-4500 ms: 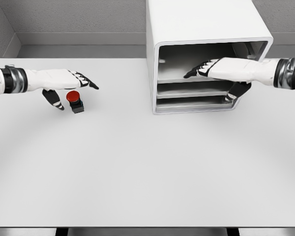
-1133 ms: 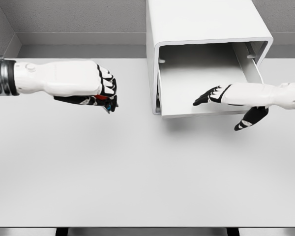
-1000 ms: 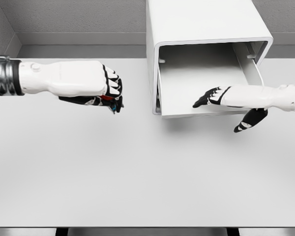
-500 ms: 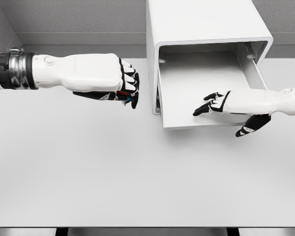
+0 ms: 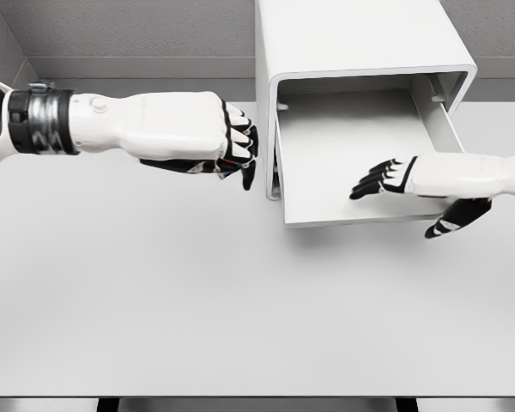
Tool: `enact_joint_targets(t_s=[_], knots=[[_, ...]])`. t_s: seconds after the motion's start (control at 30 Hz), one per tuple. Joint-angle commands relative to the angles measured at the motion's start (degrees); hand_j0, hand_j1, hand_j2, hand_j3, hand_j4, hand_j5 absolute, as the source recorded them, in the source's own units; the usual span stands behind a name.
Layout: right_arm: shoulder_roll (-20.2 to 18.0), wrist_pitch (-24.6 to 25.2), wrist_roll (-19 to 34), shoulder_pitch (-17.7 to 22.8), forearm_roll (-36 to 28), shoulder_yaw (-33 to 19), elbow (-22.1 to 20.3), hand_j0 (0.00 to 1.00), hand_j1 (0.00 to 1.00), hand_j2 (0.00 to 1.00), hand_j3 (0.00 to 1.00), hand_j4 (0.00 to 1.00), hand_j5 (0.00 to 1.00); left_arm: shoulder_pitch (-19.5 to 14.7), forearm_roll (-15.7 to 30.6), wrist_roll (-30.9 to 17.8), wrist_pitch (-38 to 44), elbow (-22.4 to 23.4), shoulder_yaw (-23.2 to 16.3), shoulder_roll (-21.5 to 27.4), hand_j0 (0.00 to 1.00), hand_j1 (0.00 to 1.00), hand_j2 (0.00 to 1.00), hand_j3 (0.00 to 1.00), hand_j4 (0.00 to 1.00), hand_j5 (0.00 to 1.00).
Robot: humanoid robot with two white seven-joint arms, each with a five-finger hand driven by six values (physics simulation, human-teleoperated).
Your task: Slide open multi-storey tabletop storage cabinets and put open load switch and slide close multi-storey tabletop storage cabinets
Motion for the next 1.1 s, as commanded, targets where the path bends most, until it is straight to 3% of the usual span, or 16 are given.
enact_joint_targets(t_s=[0.0,0.43,0.83,1.07], knots=[[-0.75,0.15,-0.02,0.09,-2.96,-0.67,-0.07,1.0,1.0,1.0,1.0,1.0,1.0,0.0,0.36,0.04,0.19,0.09,0.09,-0.44,0.44,0.44,0.44,0.44,0.44,0.44],[-6.56,0.15,-0.02,-0.17,-3.13,-1.46,-0.33,1.0,1.0,1.0,1.0,1.0,1.0,-1.32,0.71,0.04,0.19,0.0,2.55,-2.38,0.44,0.44,0.44,0.44,0.44,0.44],[-6.91,0.15,-0.02,-0.44,-3.13,-1.38,-0.86,1.0,1.0,1.0,1.0,1.0,1.0,-1.76,0.18,0.04,0.19,0.09,2.55,-7.47,0.44,0.44,0.44,0.44,0.44,0.44],[-9.02,0.15,-0.02,-0.52,-3.13,-1.46,-0.77,1.0,1.0,1.0,1.0,1.0,1.0,-2.11,-0.08,0.04,0.19,0.09,2.37,-10.11,0.44,0.44,0.44,0.44,0.44,0.44]])
